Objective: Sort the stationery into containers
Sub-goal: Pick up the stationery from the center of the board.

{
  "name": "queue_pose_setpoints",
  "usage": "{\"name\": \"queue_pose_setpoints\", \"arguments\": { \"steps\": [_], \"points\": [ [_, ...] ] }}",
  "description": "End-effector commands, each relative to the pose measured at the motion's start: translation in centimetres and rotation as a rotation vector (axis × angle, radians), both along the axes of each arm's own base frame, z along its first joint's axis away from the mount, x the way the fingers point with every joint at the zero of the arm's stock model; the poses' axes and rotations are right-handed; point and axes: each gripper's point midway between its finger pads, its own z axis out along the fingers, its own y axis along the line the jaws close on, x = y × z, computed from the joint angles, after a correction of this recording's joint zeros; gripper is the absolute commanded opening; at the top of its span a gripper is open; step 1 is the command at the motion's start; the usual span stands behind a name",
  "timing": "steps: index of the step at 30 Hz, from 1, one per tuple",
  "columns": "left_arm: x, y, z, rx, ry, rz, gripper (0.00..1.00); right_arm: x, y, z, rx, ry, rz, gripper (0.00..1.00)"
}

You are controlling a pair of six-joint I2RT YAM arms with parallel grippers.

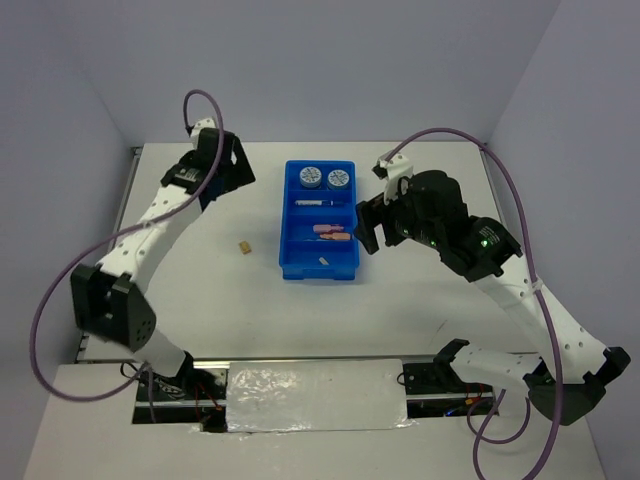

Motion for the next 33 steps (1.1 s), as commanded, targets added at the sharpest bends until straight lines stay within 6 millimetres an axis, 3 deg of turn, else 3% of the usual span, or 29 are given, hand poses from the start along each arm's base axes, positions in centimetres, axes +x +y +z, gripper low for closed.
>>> {"name": "queue_pose_setpoints", "arguments": {
  "steps": [1,2,5,10,16,20,23,24,26,27,29,30,32,33],
  "points": [
    [-2.2,0.5,-9.1,0.005,0.374,0.131,0.96,0.7,-0.4,0.5,0.044,0.022,-0.096,0.97],
    [-1.8,0.0,-11.2,0.002,0.446,0.120,0.95,1.4,-1.3,0.4,0.032,0.018,-0.168,1.00],
    [-2.1,-0.8,-14.8,-0.033,0.542,0.091,0.94,2.1,-1.7,-1.4,0.009,0.093,-0.255,1.00],
    [-2.4,-0.9,-17.5,-0.033,0.606,0.098,0.89,1.5,-0.2,-2.6,0.045,0.163,-0.194,1.00],
    [-3.6,-0.6,-19.8,-0.036,0.646,0.110,0.83,1.2,-0.4,-2.7,0.035,0.161,-0.184,1.00],
    [-5.4,-0.1,-22.3,-0.054,0.688,0.135,0.80,1.3,-0.4,-2.6,0.034,0.157,-0.181,1.00],
    [-6.3,-0.1,-22.9,-0.065,0.699,0.135,0.74,1.3,-0.4,-2.6,0.031,0.154,-0.178,1.00],
    [-6.2,-0.2,-23.0,-0.070,0.691,0.131,0.63,1.4,-0.4,-2.7,0.029,0.155,-0.180,1.00],
    [-6.5,-0.1,-23.2,-0.071,0.695,0.130,0.51,1.4,-0.4,-2.8,0.027,0.159,-0.180,1.00],
    [-6.5,-0.2,-23.2,-0.075,0.693,0.126,0.38,1.4,-0.3,-2.8,0.028,0.160,-0.180,1.00],
    [-6.5,-0.3,-22.6,-0.083,0.681,0.122,0.27,1.5,-0.2,-2.8,0.026,0.161,-0.175,1.00],
    [-6.4,-0.3,-22.2,-0.084,0.672,0.115,0.18,1.5,-0.3,-2.7,0.026,0.159,-0.177,1.00],
    [-5.5,-0.9,-19.5,-0.101,0.595,0.069,0.09,1.5,-0.3,-2.6,0.024,0.157,-0.178,1.00],
    [-5.0,-1.2,-18.1,-0.085,0.548,0.017,0.09,1.6,-0.4,-2.4,0.021,0.151,-0.180,1.00]
  ]
}}
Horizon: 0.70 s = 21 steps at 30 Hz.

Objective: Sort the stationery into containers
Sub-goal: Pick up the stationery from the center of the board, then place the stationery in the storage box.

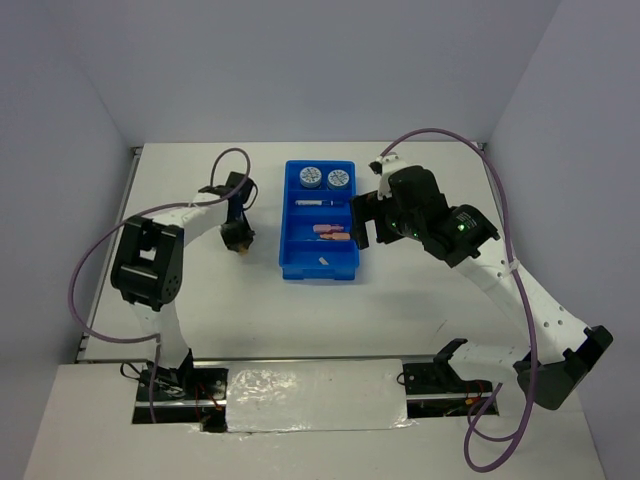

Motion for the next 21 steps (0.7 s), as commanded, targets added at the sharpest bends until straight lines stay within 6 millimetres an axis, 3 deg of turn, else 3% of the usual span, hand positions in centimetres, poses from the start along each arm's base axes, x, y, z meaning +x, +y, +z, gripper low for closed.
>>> {"name": "queue_pose_setpoints", "arguments": {
  "steps": [1,4,5,8,9,11,12,14,18,21],
  "points": [
    [2.2,-1.8,6.9,-0.058,-0.234,-0.116,0.09,0.1,-0.2,1.3,0.016,-0.033,-0.001,1.00],
    [2.5,-5.2,13.2,-0.075,-0.483,-0.368,0.10,0.3,-0.4,1.4,0.006,-0.046,0.000,1.00],
    [3.3,-7.4,15.5,-0.102,-0.611,-0.453,0.12,0.3,-0.4,1.4,0.003,-0.046,0.002,1.00],
    [2.2,-10.8,19.4,-0.165,-0.811,-0.707,0.18,0.6,-0.3,1.6,0.000,-0.048,0.006,1.00],
    [1.1,-12.5,19.8,-0.233,-0.826,-0.797,0.21,0.7,-0.3,2.0,0.004,-0.055,0.008,1.00],
    [0.1,-14.6,19.4,-0.244,-0.800,-0.921,0.25,0.9,-0.1,2.1,0.003,-0.055,0.012,1.00],
    [0.0,-15.7,20.1,-0.256,-0.800,-0.967,0.26,1.0,-0.2,2.4,0.004,-0.062,0.011,1.00],
    [-0.4,-17.8,17.8,-0.248,-0.724,-1.043,0.28,1.1,0.0,2.5,0.007,-0.062,0.015,1.00],
    [-0.1,-19.1,14.6,-0.219,-0.619,-1.057,0.32,1.0,0.4,2.5,0.029,-0.054,0.027,1.00],
    [-0.5,-19.8,13.7,-0.225,-0.587,-1.062,0.34,0.6,0.2,2.3,0.030,-0.051,0.025,1.00]
  ]
}}
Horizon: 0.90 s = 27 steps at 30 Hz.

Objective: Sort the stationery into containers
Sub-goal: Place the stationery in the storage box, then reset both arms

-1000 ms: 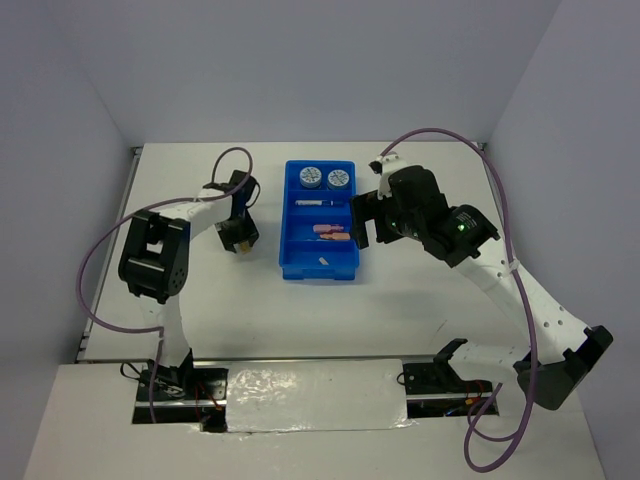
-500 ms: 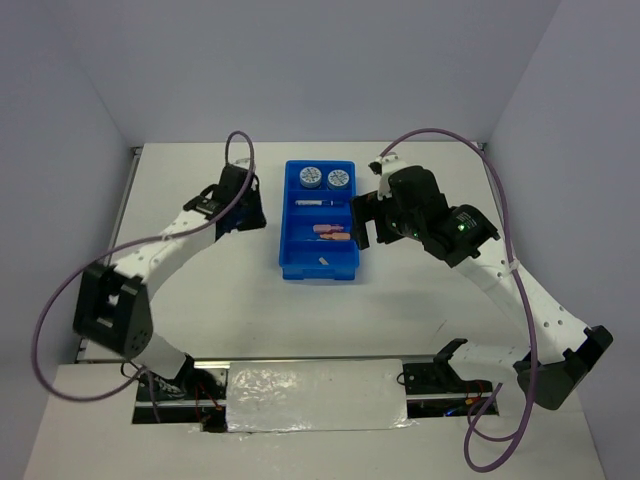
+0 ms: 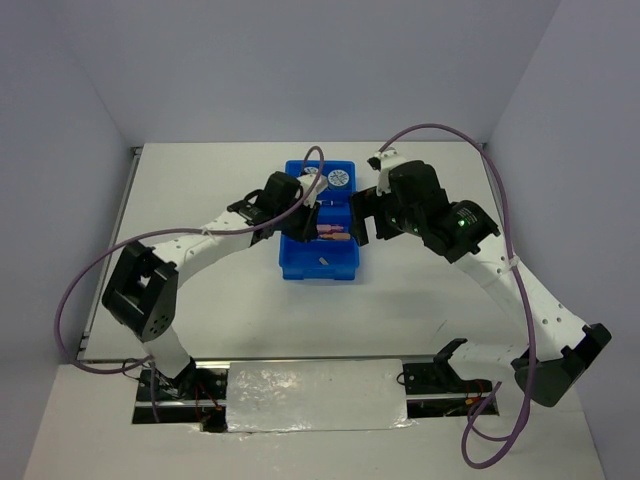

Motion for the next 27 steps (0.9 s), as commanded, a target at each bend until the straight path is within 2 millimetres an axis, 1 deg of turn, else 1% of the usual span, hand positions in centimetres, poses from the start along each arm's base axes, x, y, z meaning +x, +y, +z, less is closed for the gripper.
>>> {"name": "queue_pose_setpoints", "arguments": {
  "steps": [1,2,4,5,6,8,10,12,13,14,15,16,17,18,19,20,21,22,23,24,25,26,27],
  "points": [
    [0.1,-0.8,1.5,-0.006,-0.038,-0.040,0.39,0.0,-0.1,1.4,0.031,-0.040,0.002,1.00],
    [-0.1,-0.7,0.9,0.003,-0.027,-0.034,0.41,0.0,-0.3,1.1,0.024,-0.038,-0.002,1.00],
    [-0.6,-0.7,0.2,0.008,-0.010,-0.037,0.49,-0.3,-0.4,0.8,0.018,-0.034,-0.001,1.00],
    [-0.9,-0.5,-0.7,0.023,0.005,-0.027,0.53,-0.3,-0.5,0.7,0.019,-0.033,-0.001,1.00],
    [-1.0,-0.5,-1.1,0.023,0.011,-0.025,0.64,-0.4,-0.5,0.8,0.022,-0.036,0.000,1.00],
    [-1.2,-0.2,-1.7,0.031,0.026,-0.014,0.74,-0.4,-0.4,0.6,0.021,-0.032,0.005,1.00],
    [-1.0,-0.1,-1.6,0.032,0.027,-0.002,0.82,-0.3,-0.3,0.8,0.018,-0.037,0.011,1.00],
    [-0.9,-0.2,-0.5,0.022,0.009,0.003,0.85,-0.1,-0.4,0.8,0.007,-0.033,0.005,1.00],
    [-0.9,-0.1,-0.2,0.024,0.010,0.012,0.84,0.0,-0.4,1.3,0.007,-0.044,0.003,1.00],
    [-0.3,0.2,1.7,0.019,-0.026,0.046,0.85,0.2,-0.6,1.5,0.005,-0.050,-0.010,1.00],
    [0.0,0.6,2.9,0.011,-0.039,0.082,0.86,0.7,-1.4,2.1,-0.003,-0.065,-0.070,1.00],
    [0.3,1.1,5.0,0.007,-0.061,0.121,0.87,1.0,-2.1,2.4,-0.006,-0.074,-0.110,1.00],
    [1.2,3.2,7.5,0.031,-0.132,0.238,0.90,1.4,-2.8,2.8,-0.002,-0.085,-0.154,1.00],
    [1.6,4.6,9.2,0.021,-0.152,0.333,0.96,1.5,-3.6,3.6,0.028,-0.103,-0.198,1.00],
    [2.1,6.1,11.8,0.012,-0.191,0.415,0.99,2.0,-5.0,4.0,0.043,-0.111,-0.248,1.00],
    [2.2,10.2,12.8,0.060,-0.194,0.550,0.99,1.9,-6.1,4.7,0.066,-0.123,-0.286,1.00],
    [2.3,12.2,13.5,0.038,-0.169,0.638,0.99,1.9,-7.1,4.8,0.086,-0.116,-0.328,1.00],
    [2.1,14.5,14.6,0.017,-0.161,0.703,0.99,2.2,-9.0,5.0,0.105,-0.112,-0.387,1.00],
    [2.0,18.9,13.9,0.020,-0.095,0.804,0.99,1.8,-10.2,5.6,0.119,-0.125,-0.424,1.00],
    [1.7,21.0,13.2,0.005,-0.053,0.858,0.99,1.4,-11.5,5.8,0.113,-0.123,-0.464,1.00],
    [1.0,23.1,13.8,-0.015,-0.061,0.901,0.99,1.0,-12.5,6.1,0.107,-0.131,-0.498,1.00],
    [0.5,26.5,13.6,0.003,-0.054,0.981,0.99,0.4,-13.9,6.8,0.101,-0.156,-0.541,1.00],
    [-0.3,28.5,13.0,0.046,-0.053,1.043,0.99,-0.3,-14.8,7.0,0.078,-0.157,-0.570,1.00]
  ]
}}
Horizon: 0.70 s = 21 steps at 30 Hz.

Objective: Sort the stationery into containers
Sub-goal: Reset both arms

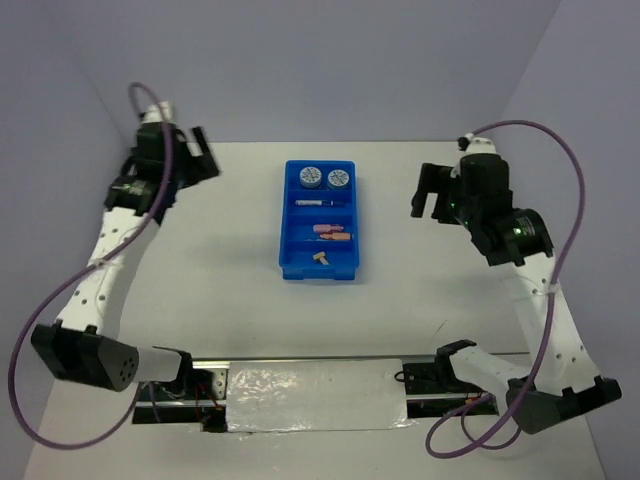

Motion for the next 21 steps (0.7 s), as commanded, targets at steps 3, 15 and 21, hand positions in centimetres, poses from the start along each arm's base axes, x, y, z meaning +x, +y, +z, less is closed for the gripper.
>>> {"name": "queue_pose_setpoints", "arguments": {
  "steps": [3,15,21],
  "points": [
    [-6.8,9.2,-3.7,0.073,0.159,0.339,0.99,-4.7,-4.8,4.5,-0.034,-0.090,-0.171,1.00],
    [-12.3,10.1,-6.9,0.073,0.207,0.383,0.99,-8.7,-6.5,5.8,-0.068,-0.109,-0.183,1.00],
    [-12.7,11.4,-5.9,0.112,0.192,0.456,0.99,-8.6,-6.2,6.6,-0.050,-0.150,-0.173,1.00]
  ]
}}
